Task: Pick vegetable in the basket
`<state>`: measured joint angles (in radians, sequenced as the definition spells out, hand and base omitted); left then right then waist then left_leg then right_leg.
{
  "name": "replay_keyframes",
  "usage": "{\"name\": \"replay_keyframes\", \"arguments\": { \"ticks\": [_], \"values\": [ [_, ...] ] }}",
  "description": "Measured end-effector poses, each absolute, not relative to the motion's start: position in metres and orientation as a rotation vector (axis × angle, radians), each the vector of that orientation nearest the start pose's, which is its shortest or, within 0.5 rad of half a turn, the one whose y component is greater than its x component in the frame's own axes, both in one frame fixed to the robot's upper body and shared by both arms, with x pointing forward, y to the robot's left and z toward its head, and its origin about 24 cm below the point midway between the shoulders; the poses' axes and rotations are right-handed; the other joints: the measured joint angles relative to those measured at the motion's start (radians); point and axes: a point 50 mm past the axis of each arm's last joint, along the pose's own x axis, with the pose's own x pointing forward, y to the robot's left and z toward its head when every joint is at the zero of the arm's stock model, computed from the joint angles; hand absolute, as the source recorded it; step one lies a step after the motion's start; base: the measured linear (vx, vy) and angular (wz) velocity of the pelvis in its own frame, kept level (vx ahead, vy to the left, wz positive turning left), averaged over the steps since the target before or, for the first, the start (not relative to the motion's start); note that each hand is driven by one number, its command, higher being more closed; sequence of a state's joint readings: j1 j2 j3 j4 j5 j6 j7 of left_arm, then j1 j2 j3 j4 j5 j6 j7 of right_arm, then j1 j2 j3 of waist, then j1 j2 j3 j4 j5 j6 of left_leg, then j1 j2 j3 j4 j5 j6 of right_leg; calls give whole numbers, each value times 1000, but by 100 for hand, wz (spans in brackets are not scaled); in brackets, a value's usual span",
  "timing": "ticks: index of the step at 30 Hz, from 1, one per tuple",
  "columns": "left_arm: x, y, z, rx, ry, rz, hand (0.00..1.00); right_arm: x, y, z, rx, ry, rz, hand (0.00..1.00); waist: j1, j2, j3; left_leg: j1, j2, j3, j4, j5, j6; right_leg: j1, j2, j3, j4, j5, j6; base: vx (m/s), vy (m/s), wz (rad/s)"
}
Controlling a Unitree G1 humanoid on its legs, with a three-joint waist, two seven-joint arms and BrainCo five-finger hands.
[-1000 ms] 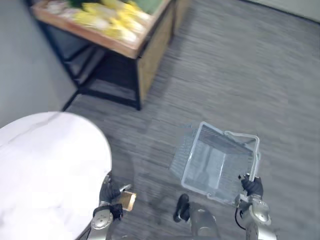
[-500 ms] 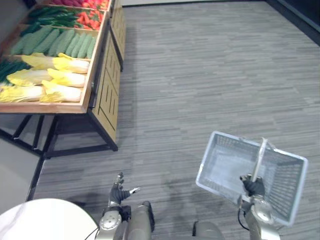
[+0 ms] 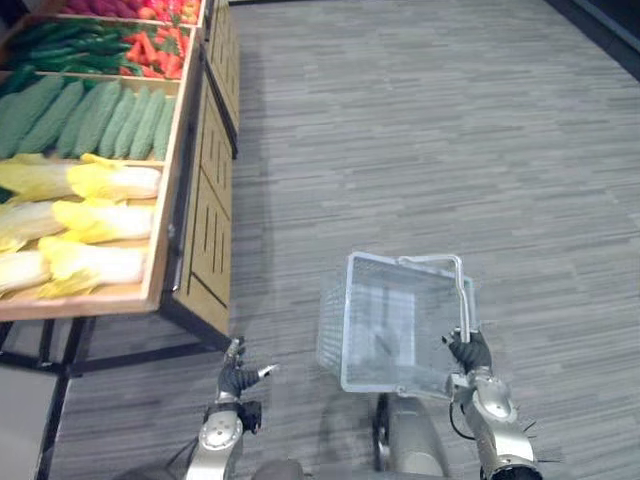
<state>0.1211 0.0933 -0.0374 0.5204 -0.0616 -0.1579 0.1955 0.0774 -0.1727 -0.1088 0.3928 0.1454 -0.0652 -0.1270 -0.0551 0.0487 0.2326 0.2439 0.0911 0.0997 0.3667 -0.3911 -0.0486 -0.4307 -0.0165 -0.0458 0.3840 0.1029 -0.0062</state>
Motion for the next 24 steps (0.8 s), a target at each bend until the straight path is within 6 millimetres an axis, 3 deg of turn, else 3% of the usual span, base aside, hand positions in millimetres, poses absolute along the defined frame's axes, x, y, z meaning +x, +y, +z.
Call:
{"name": "replay_keyframes", "arguments": {
  "ticks": [2, 4, 5, 6, 7, 9, 11, 13, 14, 15, 16, 18, 19, 20, 21, 22, 24],
  "values": [
    [195, 182, -75, 101, 439, 202, 0, 210, -235, -43, -19, 353, -342, 100, 1, -13, 1, -58, -4, -74, 16, -2, -14, 11, -29, 24, 64, -88, -2, 493, -148, 48],
    [192, 179, -76, 86, 441, 212, 0, 195, -236, -51, -11, 395, -361, 100, -1, -13, 0, -84, 7, -123, 150, 102, -40, 113, -50, -49, 129, -205, 10, 464, -195, 82],
    [187, 176, -76, 65, 440, 226, 0, 186, -236, -52, -12, 400, -366, 100, 8, -7, 1, -154, 33, -109, 369, 229, -51, 211, -54, -81, 97, -254, 17, 514, -158, 56],
    [184, 177, -76, 55, 442, 238, 0, 184, -236, -50, -11, 391, -371, 100, 17, 0, 3, -189, 55, -81, 456, 315, -51, 247, -49, -86, 70, -261, 13, 522, -56, 42],
    [171, 179, -81, 41, 473, 265, 0, 182, -233, -47, -1, 374, -376, 100, 34, 1, 3, -273, 136, -8, 619, 424, -58, 349, -35, -89, -26, -270, -2, 439, 15, 16],
    [166, 178, -82, 26, 483, 273, 0, 184, -235, -40, 15, 341, -415, 100, 42, 2, 2, -373, 176, 55, 706, 289, -38, 421, -37, -104, -88, -277, -9, 401, 35, 16],
    [166, 178, -82, 15, 481, 278, 0, 187, -240, -35, 36, 308, -456, 100, 56, -10, 5, -468, 167, 135, 629, 189, -21, 491, -60, -119, -145, -278, 15, 420, 48, 14],
    [166, 179, -82, 19, 481, 278, 0, 186, -247, -32, 29, 297, -469, 100, 66, -21, 5, -506, 120, 236, 358, 176, 4, 544, -96, -142, -151, -311, 59, 479, 95, 45],
    [164, 180, -84, 25, 492, 275, 0, 179, -258, -37, 6, 323, -498, 100, 59, 5, -19, -483, 101, 381, 122, 255, 124, 603, -88, -178, -152, -370, 97, 473, 110, 108],
    [166, 183, -84, 39, 490, 276, 0, 177, -257, -46, 14, 364, -503, 100, 50, -30, -33, -467, 63, 397, 89, 246, 131, 619, -116, -193, -158, -378, 104, 480, 124, 117],
    [167, 184, -83, 42, 488, 277, 0, 176, -257, -50, 17, 380, -505, 100, 48, -48, -43, -467, 42, 401, 76, 242, 135, 622, -129, -196, -164, -378, 105, 386, 119, 86],
    [165, 184, -85, 37, 498, 282, 0, 179, -257, -53, 17, 394, -505, 100, 50, -60, -48, -471, -12, 369, 77, 192, 173, 642, -156, -209, -132, -378, 111, 479, 136, 79],
    [163, 183, -86, 35, 507, 277, 0, 178, -258, -55, 17, 409, -507, 100, 46, -59, -48, -462, -29, 356, 73, 181, 173, 635, -166, -216, -83, -378, 113, 461, 137, 97],
    [160, 181, -89, 38, 523, 269, 0, 174, -257, -63, 11, 454, -508, 100, 40, -62, -47, -427, -62, 311, 57, 161, 169, 597, -198, -225, 86, -366, 139, 541, 111, 109],
    [158, 182, -91, 47, 536, 262, 0, 166, -257, -69, 4, 493, -510, 100, 37, -68, -45, -378, -91, 257, 36, 142, 165, 528, -240, -206, 326, -290, 192, 539, 78, 130],
    [156, 184, -93, 59, 548, 256, 0, 163, -255, -72, 3, 511, -509, 100, 29, -76, -42, -346, -107, 224, 31, 128, 166, 471, -249, -165, 484, -242, 182, 458, -1, 116],
    [146, 182, -100, 70, 599, 241, 0, 160, -253, -77, 2, 540, -500, 100, 21, -73, -42, -290, -112, 158, 21, 108, 164, 363, -222, -97, 625, -357, 133, 401, -113, 105]
  ]
}}
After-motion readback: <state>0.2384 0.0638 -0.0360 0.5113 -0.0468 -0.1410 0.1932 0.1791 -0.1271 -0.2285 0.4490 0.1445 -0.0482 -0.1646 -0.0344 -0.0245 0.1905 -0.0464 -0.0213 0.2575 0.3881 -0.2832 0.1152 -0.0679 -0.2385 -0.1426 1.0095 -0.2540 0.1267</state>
